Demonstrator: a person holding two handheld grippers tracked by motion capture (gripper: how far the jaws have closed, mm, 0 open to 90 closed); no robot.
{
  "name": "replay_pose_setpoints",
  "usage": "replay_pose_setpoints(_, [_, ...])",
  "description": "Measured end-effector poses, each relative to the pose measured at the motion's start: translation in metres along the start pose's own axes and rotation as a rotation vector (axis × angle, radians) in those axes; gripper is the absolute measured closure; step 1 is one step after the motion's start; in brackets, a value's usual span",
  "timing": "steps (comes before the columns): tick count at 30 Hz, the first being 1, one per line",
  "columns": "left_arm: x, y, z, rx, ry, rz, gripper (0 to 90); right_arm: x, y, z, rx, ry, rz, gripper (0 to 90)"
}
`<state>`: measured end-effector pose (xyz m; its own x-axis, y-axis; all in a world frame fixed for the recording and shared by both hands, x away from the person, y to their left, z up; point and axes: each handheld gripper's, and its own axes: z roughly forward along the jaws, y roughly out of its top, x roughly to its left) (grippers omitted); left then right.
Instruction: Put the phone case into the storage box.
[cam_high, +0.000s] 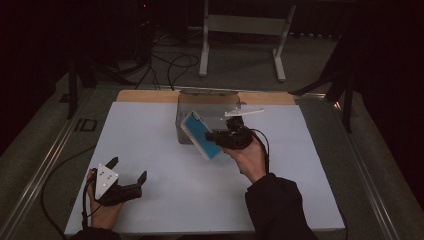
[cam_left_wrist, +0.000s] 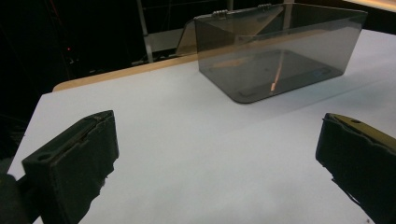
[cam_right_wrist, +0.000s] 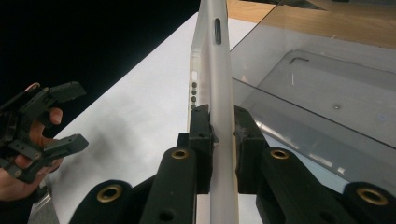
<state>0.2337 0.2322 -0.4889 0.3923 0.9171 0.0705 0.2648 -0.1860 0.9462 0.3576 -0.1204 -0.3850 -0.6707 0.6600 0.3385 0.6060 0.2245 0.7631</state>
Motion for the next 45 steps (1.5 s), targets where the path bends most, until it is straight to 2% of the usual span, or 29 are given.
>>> replay_pose_setpoints(11, [-0.001, 0.0, -0.001, -0.001, 0.009, 0.005, 0.2, -0.003, 0.005, 0.0, -0.014, -0.048, 0.004, 80.9])
replay_pose_setpoints(20, [-0.001, 0.0, -0.001, -0.006, 0.014, 0.004, 0.2, -0.003, 0.015, -0.002, -0.027, -0.062, -0.002, 80.9])
replay_pose_setpoints(45, [-0.001, 0.0, -0.001, -0.007, 0.015, 0.0, 0.3, -0.01, 0.032, -0.002, -0.054, -0.122, 0.022, 81.0])
